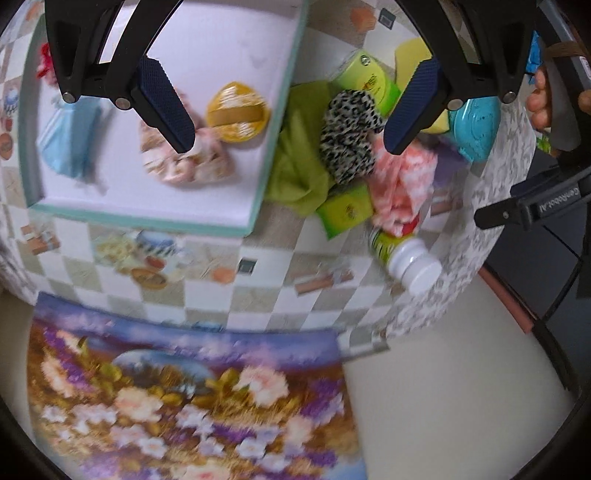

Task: Organize soft objects
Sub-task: 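Move both grippers back toward the remaining pile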

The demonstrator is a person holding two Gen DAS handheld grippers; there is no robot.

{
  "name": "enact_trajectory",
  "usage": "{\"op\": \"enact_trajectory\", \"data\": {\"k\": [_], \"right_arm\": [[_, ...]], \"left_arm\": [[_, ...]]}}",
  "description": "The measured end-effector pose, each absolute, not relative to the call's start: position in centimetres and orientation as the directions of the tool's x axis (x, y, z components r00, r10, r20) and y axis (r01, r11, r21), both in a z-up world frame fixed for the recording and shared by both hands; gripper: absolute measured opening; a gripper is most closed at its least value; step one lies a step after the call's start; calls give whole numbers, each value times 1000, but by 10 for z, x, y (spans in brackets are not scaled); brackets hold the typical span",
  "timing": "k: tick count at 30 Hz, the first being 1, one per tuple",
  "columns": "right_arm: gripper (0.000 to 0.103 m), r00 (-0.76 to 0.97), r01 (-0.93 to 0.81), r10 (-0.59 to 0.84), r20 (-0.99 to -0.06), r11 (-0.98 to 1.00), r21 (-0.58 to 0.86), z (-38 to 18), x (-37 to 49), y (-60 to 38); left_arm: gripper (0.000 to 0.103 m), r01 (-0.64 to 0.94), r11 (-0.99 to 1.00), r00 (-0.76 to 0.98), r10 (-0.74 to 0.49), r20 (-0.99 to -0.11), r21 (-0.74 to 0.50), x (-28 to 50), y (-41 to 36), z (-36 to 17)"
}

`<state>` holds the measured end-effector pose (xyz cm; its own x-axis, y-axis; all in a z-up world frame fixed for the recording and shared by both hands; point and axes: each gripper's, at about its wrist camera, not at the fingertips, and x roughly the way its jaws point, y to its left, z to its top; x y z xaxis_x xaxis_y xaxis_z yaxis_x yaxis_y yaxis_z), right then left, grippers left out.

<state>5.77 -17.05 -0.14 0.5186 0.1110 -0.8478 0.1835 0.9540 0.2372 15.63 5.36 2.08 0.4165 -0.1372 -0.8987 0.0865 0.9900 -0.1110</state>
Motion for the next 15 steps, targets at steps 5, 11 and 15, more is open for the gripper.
{"op": "enact_trajectory", "data": {"k": [5,11,15], "right_arm": [[103,495,153,133,-858,959,237,-12,64,-152],[103,438,129,173,-882,959,252,-29,72,-139],[100,417,121,183,-890,959,254,-36,77,-134]], "left_arm": [[101,98,991,387,-124,-913,-93,160,53,12],[101,107,985,357,-164,-920,-134,167,48,5],[101,120,984,335,-161,-928,-128,169,41,0]]}}
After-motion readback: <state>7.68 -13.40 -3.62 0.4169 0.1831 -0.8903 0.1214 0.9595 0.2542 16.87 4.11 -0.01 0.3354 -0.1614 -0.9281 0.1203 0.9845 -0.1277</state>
